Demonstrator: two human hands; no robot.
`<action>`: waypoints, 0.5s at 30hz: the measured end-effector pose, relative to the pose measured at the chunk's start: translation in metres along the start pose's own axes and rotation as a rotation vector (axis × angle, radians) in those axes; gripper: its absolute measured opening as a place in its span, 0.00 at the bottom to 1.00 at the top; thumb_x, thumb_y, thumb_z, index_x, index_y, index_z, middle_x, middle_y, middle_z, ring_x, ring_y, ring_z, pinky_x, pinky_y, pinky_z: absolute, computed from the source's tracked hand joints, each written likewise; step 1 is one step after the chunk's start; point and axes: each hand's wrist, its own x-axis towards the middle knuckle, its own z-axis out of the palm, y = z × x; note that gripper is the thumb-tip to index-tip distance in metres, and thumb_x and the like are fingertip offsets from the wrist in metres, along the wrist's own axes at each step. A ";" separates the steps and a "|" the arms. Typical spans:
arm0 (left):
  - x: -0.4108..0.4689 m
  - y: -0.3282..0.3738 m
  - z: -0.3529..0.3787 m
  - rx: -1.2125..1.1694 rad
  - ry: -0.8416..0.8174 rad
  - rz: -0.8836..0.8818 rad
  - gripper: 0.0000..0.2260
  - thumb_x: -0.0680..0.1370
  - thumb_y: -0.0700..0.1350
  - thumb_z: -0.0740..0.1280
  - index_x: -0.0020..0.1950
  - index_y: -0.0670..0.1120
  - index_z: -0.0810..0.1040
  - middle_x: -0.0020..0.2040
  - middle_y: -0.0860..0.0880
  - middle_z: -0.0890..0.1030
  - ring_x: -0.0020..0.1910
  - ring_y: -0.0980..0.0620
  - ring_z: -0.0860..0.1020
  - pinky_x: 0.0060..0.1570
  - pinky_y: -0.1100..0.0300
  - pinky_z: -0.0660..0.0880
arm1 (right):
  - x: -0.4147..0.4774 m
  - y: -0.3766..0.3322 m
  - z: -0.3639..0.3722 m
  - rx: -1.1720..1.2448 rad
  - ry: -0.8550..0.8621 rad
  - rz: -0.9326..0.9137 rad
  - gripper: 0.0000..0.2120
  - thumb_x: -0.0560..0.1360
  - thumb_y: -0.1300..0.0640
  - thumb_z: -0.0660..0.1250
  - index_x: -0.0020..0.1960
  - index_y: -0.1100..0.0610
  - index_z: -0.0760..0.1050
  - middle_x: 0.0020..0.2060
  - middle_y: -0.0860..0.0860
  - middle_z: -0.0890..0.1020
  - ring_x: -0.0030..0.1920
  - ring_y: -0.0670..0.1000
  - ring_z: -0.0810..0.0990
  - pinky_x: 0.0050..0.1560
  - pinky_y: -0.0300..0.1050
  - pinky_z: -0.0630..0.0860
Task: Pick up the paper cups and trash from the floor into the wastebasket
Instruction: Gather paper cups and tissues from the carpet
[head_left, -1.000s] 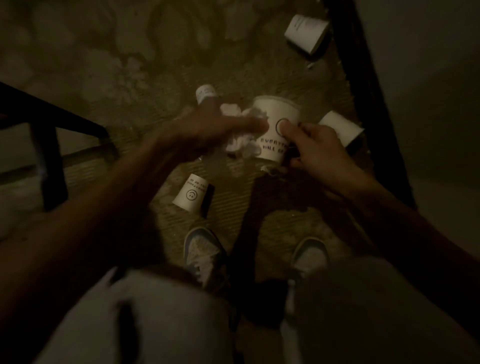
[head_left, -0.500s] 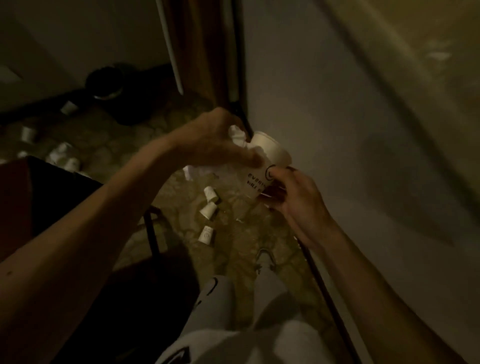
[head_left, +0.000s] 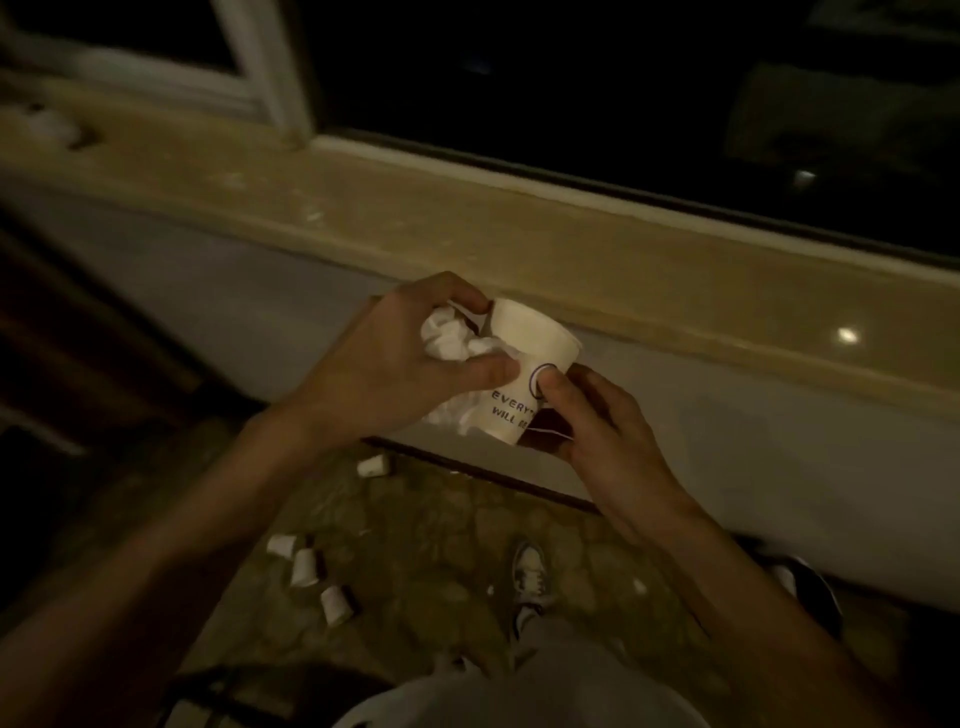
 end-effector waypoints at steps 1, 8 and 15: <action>0.006 0.011 0.023 -0.045 -0.052 0.027 0.20 0.66 0.60 0.77 0.54 0.54 0.79 0.48 0.61 0.83 0.47 0.65 0.81 0.43 0.67 0.78 | -0.016 0.001 -0.021 -0.015 0.072 -0.031 0.22 0.70 0.40 0.68 0.57 0.54 0.79 0.51 0.51 0.86 0.53 0.52 0.84 0.55 0.52 0.80; 0.027 0.080 0.208 -0.162 -0.432 0.150 0.24 0.63 0.62 0.78 0.55 0.54 0.80 0.48 0.59 0.84 0.47 0.60 0.82 0.46 0.61 0.80 | -0.127 0.037 -0.163 0.039 0.537 -0.068 0.19 0.72 0.44 0.67 0.57 0.54 0.77 0.47 0.48 0.86 0.47 0.46 0.85 0.42 0.37 0.80; 0.012 0.116 0.418 -0.158 -0.751 0.065 0.15 0.68 0.52 0.79 0.51 0.59 0.80 0.48 0.64 0.83 0.46 0.66 0.81 0.39 0.70 0.77 | -0.214 0.117 -0.283 0.192 0.963 -0.041 0.15 0.75 0.48 0.67 0.57 0.51 0.67 0.53 0.54 0.82 0.49 0.53 0.85 0.44 0.51 0.84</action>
